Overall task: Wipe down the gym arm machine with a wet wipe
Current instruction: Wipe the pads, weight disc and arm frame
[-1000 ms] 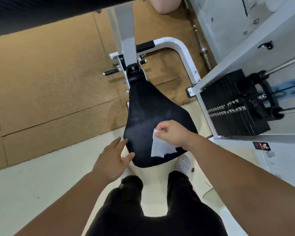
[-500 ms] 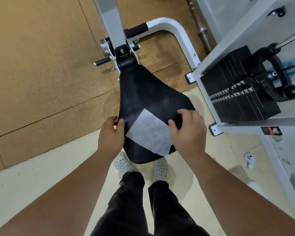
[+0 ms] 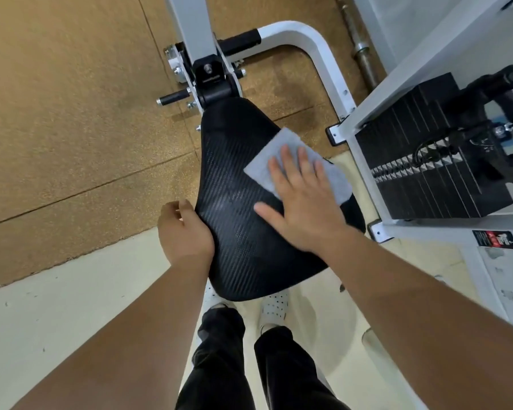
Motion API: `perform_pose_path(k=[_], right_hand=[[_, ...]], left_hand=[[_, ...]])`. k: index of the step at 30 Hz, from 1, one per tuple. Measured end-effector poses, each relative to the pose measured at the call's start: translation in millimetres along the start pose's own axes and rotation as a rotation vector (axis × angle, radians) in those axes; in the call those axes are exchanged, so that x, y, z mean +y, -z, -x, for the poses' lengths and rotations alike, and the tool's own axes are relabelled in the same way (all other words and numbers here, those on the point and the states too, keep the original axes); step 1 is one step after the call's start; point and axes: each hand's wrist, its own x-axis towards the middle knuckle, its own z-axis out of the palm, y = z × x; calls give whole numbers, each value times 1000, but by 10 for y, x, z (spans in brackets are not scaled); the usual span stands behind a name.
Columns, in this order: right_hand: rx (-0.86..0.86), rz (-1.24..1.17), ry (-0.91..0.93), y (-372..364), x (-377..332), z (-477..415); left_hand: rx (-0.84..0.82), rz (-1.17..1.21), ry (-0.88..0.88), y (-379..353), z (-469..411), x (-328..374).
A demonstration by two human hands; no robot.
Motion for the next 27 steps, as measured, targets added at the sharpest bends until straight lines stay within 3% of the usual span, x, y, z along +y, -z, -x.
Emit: perform_pose_path(k=[5,10,13,19,23,27], right_hand=[[7,43,80,94,-83,-307],[-32,102,418,-333,-207,927],[-82,156,527,-391,27,1153],[-17,148,420,-72,142,98],[-86,112,313,229,-42,-718],[-65,48,263,168,-155,-548]], left_hand=[[72,-40,-75,-42,-53,-102],[102,-19,-91,-63,-29,-107],[100,-18,-71,-63,-15,-106],[91,16,-24,-63,-1,-79],[88,1,-31,-58,0,-76],[81,-12,-35,-59,-11,-72]])
